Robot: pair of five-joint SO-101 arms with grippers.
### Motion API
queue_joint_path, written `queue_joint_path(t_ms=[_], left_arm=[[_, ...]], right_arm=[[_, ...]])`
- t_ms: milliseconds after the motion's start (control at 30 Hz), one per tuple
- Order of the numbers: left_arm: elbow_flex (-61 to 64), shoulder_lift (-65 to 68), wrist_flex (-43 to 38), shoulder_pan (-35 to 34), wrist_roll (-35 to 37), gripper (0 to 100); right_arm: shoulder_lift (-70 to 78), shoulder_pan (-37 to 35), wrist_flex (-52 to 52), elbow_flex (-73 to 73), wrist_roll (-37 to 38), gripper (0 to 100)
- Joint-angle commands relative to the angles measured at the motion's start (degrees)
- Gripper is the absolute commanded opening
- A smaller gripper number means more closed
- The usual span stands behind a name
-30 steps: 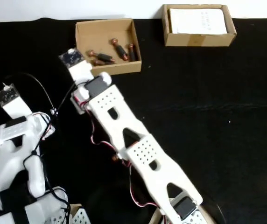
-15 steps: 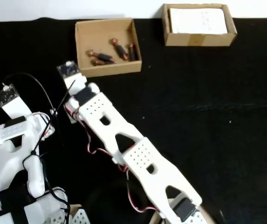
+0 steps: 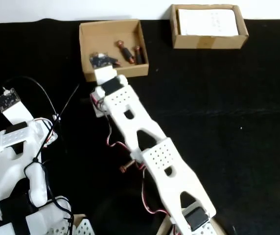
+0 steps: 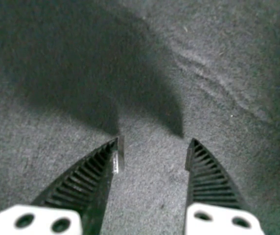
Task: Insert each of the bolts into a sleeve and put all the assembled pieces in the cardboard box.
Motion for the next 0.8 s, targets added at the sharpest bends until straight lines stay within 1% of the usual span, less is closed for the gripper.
queue_joint_path(t_ms=[0,100,200,300,367,433,567,633,667,767], left_arm=[[-2.59,0.13,0.26,0.31,0.26,21],[-2.59,0.13,0.26,0.31,0.26,21],[-2.59,0.13,0.26,0.31,0.26,21],[-2.59,0.13,0.26,0.13,0.26,21],[-2.59,0.13,0.26,0.04,0.26,21],[-2.59,0.13,0.26,0.04,0.35,21],[-2.59,0.13,0.26,0.04,0.35,21],[-2.59,0.13,0.26,0.04,0.35,21],[-2.59,0.13,0.26,0.04,0.35,21],[-2.59,0.13,0.26,0.04,0.35,21]], right_arm=[[-2.51,1.71,7.69,-7.96,0.62,0.6],[-2.51,2.24,12.44,-14.29,1.93,0.6],[-2.24,1.8,12.44,-18.59,10.37,0.6],[-1.98,-0.66,12.44,-19.47,21.45,0.6],[-1.98,-2.42,11.82,-19.47,25.05,1.0],[-1.98,-3.91,9.19,-19.47,24.88,5.7],[-1.8,-6.2,1.36,-18.33,24.88,24.8],[-1.89,-7.43,-2.68,-14.99,24.88,31.7],[-1.89,-7.96,-4.53,-12.97,24.88,33.4],[-1.89,-8.66,-10.95,-6.29,23.21,33.7]])
